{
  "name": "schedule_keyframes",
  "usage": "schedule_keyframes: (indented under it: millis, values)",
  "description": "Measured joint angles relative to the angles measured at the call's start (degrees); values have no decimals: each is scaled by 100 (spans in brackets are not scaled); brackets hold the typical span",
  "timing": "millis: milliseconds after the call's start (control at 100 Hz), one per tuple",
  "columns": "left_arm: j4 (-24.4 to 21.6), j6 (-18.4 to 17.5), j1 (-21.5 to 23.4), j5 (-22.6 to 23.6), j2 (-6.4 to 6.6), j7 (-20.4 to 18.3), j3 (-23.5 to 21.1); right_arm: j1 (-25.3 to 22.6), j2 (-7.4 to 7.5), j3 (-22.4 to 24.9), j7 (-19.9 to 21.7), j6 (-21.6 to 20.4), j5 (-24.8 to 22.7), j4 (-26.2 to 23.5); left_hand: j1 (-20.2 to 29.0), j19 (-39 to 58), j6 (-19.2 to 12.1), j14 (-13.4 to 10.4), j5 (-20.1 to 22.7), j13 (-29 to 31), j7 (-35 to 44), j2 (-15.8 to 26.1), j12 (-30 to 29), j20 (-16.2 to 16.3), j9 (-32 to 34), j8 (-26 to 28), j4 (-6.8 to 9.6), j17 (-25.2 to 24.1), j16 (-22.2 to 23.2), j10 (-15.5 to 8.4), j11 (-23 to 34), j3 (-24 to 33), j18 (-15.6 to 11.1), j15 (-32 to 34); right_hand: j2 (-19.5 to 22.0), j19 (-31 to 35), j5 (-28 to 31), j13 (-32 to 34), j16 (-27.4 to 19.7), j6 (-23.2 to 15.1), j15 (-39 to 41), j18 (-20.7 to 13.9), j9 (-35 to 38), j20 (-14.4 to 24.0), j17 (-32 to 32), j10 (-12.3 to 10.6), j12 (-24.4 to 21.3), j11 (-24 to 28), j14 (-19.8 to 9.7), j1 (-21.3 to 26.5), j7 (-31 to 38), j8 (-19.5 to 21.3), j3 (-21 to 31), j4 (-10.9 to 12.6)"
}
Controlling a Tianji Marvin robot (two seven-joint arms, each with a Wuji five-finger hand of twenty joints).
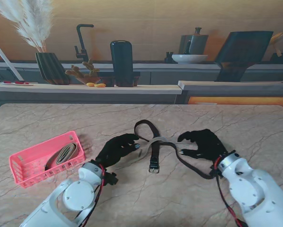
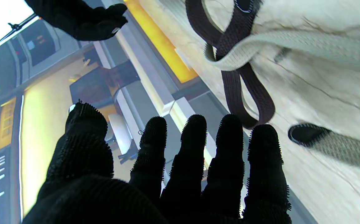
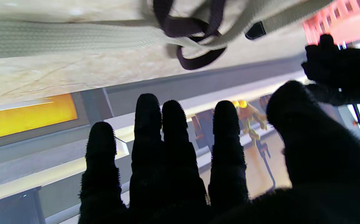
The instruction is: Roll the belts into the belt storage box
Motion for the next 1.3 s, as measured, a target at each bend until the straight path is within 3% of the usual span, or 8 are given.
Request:
schedule_keyframes:
  millis: [280,440,600,710,810,860,990,1300]
  values:
    - [117,33,-173,-80,-106,-109,173,-605,246,1053,311,-444,-1448,-432,0,-93,-8,-2,0,0,0,0,-1,-54,-1,0,0,0,0,0,0,0,-1,-1,-79,-173,-207,-92,-76,-18,-307,-71,-228,76,-13,-16,-10,-269,-18,-113,-183,7,-22,0]
    - [110,51,-150,-50,-106,-126,143,-1000,322,1574,342,-634,-1922,-592,0,-93,-9,-2,1,0,0,0,-2,-55,1,0,0,10,0,0,0,0,-1,-2,-117,-178,-205,-91,-77,-90,-359,-74,-228,141,-13,-36,-10,-342,-22,-113,-184,67,-20,0]
    - [100,68,-118,42,-100,-126,99,-1340,387,1940,739,-607,-2241,-854,0,-94,-10,-2,1,0,0,0,-2,-55,3,44,0,24,0,0,0,0,-1,-2,-115,-189,-204,-89,-77,-93,-361,-141,-207,161,-13,-55,-11,-344,-24,-113,-184,69,-21,0]
    - [95,100,-113,53,-97,-131,90,-1550,420,2032,403,-352,-2940,-926,0,-94,-10,-2,1,0,0,0,-2,-56,4,45,0,32,-1,0,0,1,-1,14,-250,-244,-198,-88,-64,247,-361,-144,-163,244,-20,-57,-2,-344,-32,-266,-411,65,86,22]
    - [84,118,-106,53,-94,-150,75,-1726,427,2120,244,-26,-3113,-959,0,-94,-11,-2,1,2,0,0,-2,-55,62,47,0,41,-1,0,0,0,5,72,-330,-388,-200,-143,-59,803,-421,-143,-163,299,-92,50,1,-414,47,-547,-825,-31,-46,-28]
    - [79,121,-103,53,-92,-154,69,-1803,427,2174,429,98,-3113,-1014,0,-92,-11,-2,1,2,0,0,-2,-55,62,48,0,42,-1,0,0,1,7,74,-330,-479,-215,-202,-59,1083,-519,-141,-235,350,-161,165,1,-485,86,-547,-1103,-77,-110,-28]
    - [65,136,-92,54,-87,-169,57,-1873,427,2190,1695,578,-2831,-1187,0,-87,-11,-2,1,73,11,0,-2,-55,62,50,0,88,1,0,0,0,10,81,-394,-674,-634,-567,-343,1546,-958,-140,-616,387,-259,441,-48,-735,267,-547,-1722,-144,-395,-28]
    - [61,186,-91,50,-82,-186,55,-1608,442,1737,1588,1422,-2892,-641,0,-50,-12,-2,1,74,18,0,-2,-56,62,54,0,105,62,0,0,1,16,136,-519,-1043,-1072,-1086,-902,2008,-1428,-136,-1225,419,-392,1039,-594,-869,771,-546,-2512,-221,-474,-28]
